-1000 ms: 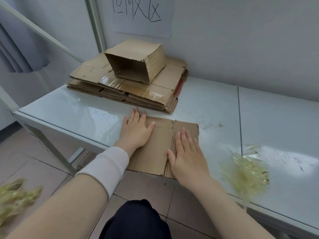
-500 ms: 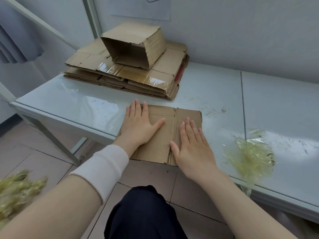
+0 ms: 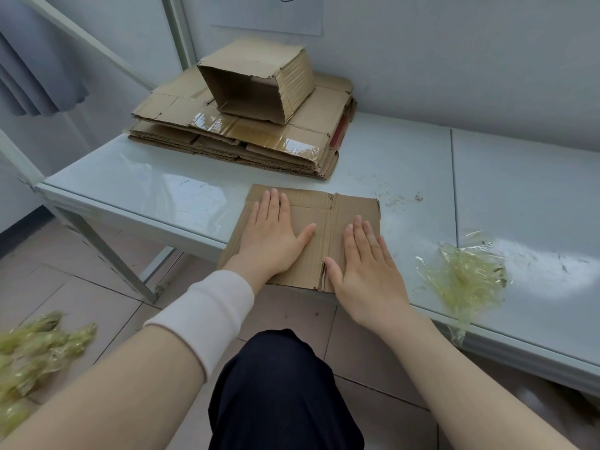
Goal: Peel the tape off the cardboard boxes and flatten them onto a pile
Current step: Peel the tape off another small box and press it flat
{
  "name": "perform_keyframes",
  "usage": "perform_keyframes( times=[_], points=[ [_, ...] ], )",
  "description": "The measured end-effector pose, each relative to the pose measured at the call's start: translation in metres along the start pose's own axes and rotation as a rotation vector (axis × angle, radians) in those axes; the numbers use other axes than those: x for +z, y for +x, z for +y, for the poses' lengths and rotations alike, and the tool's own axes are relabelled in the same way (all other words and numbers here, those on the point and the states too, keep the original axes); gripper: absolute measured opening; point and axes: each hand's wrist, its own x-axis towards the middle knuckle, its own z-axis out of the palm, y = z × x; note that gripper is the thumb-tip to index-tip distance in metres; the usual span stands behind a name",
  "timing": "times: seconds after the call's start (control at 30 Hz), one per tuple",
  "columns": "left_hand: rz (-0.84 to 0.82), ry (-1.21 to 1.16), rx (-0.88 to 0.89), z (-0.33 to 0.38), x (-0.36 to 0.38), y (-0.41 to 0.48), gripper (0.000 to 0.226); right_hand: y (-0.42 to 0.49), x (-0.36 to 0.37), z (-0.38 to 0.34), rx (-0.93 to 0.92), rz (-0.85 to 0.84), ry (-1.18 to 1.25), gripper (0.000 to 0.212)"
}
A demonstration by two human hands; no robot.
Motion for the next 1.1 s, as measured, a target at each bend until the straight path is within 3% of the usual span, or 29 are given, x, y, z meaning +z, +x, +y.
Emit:
perform_keyframes(
  times=[0.37,0.57,0.7,1.1],
  points=[
    [0.011,-0.013,0.003,0.001,0.001,-0.004,0.068,-0.020,-0.004,0.002,-0.002,-0.046,0.046,0.062],
    [-0.077,0.074,0.310,-0.023,-0.005,-0.035,0.071,-0.011,-0.022,0.005,-0.022,-0.084,-0.092,0.063],
    [-0.077,0.078,0.412,-0.048,-0.006,-0.048,0.091,0.015,-0.025,0.006,0.002,-0.052,-0.051,0.062],
    [-0.071,0.081,0.424,-0.048,-0.003,-0.047,0.074,0.081,-0.006,0.009,-0.062,0.035,0.044,0.060]
  ],
)
